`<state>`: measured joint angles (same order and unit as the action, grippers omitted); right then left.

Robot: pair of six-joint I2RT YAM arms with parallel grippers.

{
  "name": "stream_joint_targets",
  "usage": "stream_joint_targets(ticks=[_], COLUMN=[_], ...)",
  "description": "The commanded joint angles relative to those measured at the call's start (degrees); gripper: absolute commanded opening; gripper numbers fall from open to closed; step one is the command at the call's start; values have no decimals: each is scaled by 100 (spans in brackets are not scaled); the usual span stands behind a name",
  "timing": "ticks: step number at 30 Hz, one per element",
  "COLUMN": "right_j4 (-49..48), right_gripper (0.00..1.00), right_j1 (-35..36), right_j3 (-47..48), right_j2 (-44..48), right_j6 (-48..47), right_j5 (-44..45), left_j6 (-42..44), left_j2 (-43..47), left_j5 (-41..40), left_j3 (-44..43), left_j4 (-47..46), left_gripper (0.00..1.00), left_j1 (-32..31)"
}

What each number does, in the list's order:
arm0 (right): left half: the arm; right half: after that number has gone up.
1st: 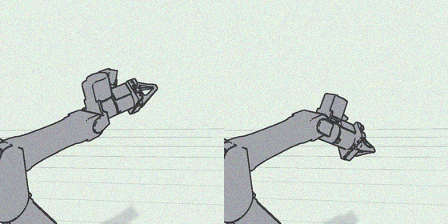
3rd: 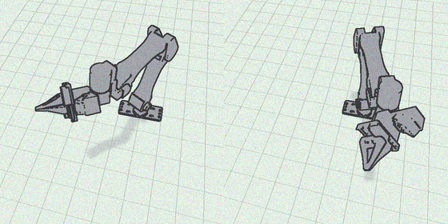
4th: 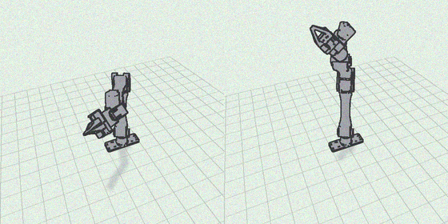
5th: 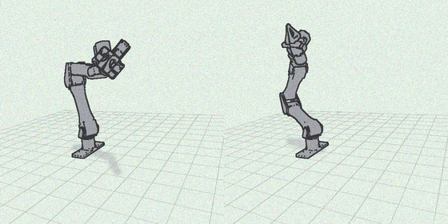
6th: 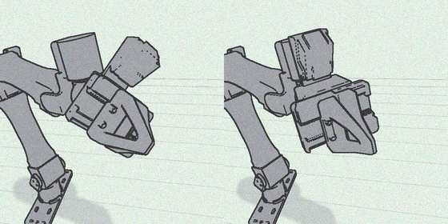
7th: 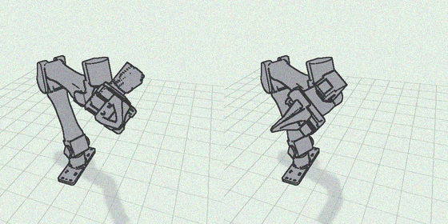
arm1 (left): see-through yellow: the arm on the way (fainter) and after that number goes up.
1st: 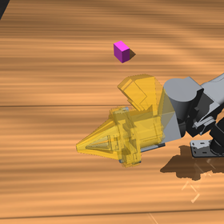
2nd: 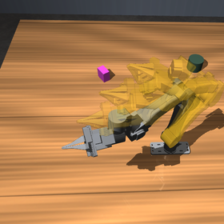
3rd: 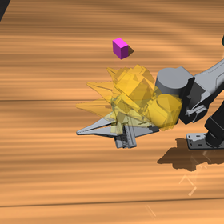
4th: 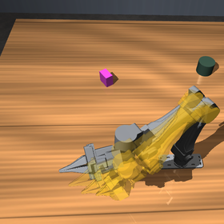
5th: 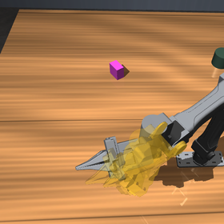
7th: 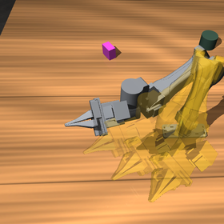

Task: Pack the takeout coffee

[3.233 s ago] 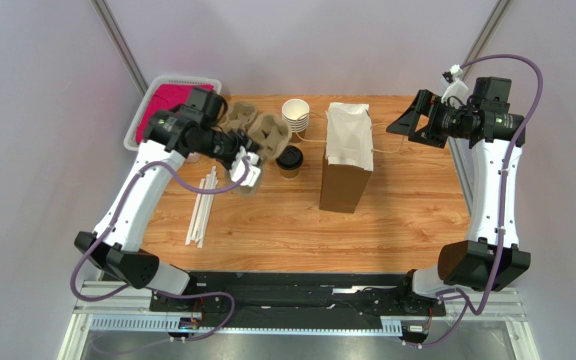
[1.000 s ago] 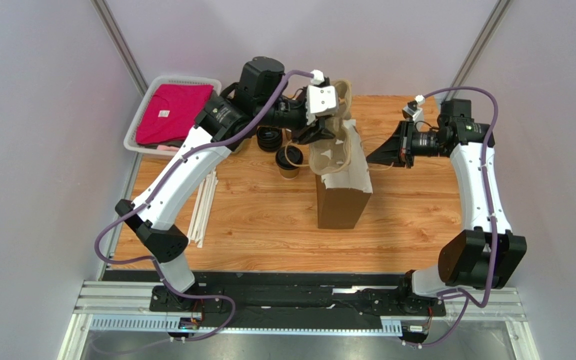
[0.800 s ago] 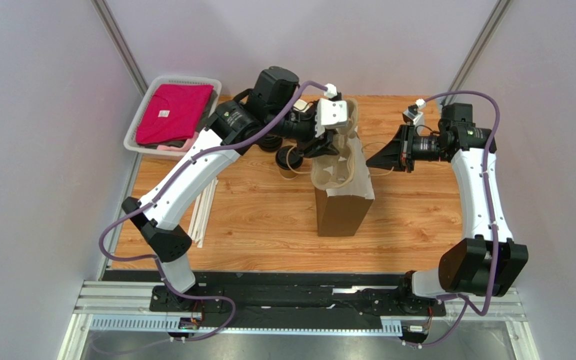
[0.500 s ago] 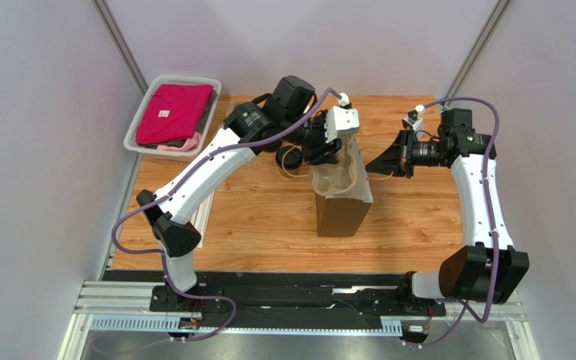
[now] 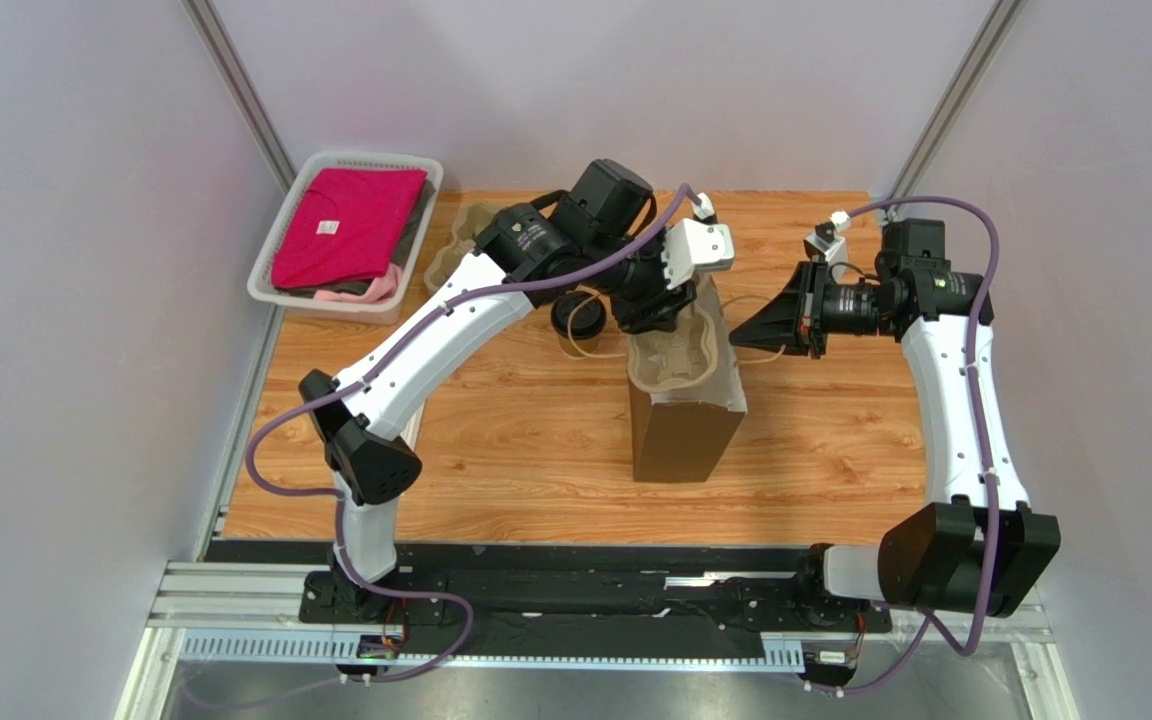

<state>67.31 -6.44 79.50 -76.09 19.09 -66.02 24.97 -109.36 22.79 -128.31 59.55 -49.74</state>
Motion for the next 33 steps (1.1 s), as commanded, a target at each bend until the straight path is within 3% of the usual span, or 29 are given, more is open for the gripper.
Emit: stream_joint_targets(ticks=[1,25,33], right_j4=[-279,-561,-622], right_gripper=[0,0,0], right_j1=[20,37,28], right_j3=[-31,-172,-102], right_j2=[121,165,113], right_j6=[252,429,552], right_j5=[-7,-16,-7], left_j6=[201,-546,-731], left_j2=[-32,-314,-25], left_j5=[-221,-741,-547], left_j3=[-80,-537,262], left_j4=[188,-365,-84], left_gripper=[22,22,21], left_j1=[-185,-291,-282])
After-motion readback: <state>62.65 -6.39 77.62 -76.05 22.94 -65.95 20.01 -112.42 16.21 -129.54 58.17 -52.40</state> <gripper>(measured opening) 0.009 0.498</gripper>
